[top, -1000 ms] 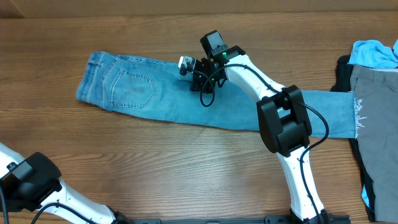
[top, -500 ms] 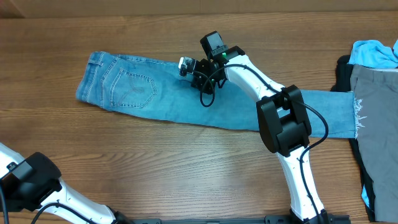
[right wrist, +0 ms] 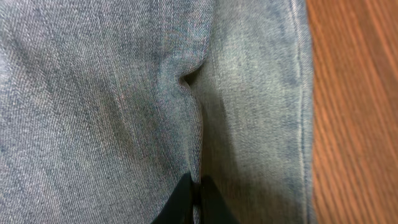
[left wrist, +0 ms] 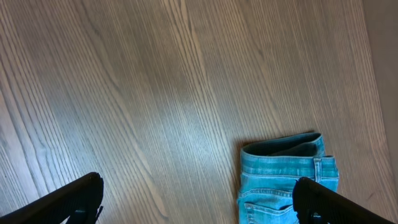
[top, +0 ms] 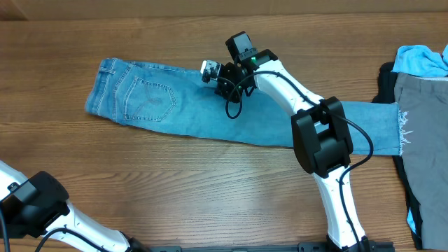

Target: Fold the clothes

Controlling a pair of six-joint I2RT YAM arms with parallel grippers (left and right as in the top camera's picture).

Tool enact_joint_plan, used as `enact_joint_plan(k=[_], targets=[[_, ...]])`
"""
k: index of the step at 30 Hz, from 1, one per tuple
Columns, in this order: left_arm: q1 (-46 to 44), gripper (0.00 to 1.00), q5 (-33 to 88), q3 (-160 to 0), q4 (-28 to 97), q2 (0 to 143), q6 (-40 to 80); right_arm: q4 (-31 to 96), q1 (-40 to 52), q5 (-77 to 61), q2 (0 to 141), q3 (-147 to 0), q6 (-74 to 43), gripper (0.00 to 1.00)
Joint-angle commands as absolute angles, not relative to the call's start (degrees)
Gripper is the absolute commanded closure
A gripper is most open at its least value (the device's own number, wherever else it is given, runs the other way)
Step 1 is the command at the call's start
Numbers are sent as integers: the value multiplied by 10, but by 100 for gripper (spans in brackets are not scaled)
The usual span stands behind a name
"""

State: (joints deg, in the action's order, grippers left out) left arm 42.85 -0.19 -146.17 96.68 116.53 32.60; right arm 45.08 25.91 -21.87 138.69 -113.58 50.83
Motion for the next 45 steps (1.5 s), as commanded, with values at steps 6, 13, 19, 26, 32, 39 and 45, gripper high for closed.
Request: enact_joint_plan(k=[6, 13, 19, 26, 32, 39, 45], targets=[[427, 0, -4, -1459, 968, 1168, 317, 444, 257, -218, 1313, -1160, 506, 96], [427, 0, -4, -1459, 968, 1168, 317, 440, 256, -176, 1299, -1159, 506, 96], [427, 0, -4, -1459, 968, 1168, 317, 419, 247, -165, 1319, -1157, 508, 96], [427, 0, -4, -1459, 968, 1168, 317, 380, 236, -165, 1367, -1157, 495, 96], [427, 0, -4, -1459, 968, 1168, 317, 355, 237, -165, 1402, -1157, 494, 96], [427, 0, -4, -1459, 968, 1168, 317, 351, 237, -165, 1424, -1157, 478, 96], [427, 0, -4, -1459, 968, 1168, 317, 322, 237, -165, 1420, -1161, 396, 0]])
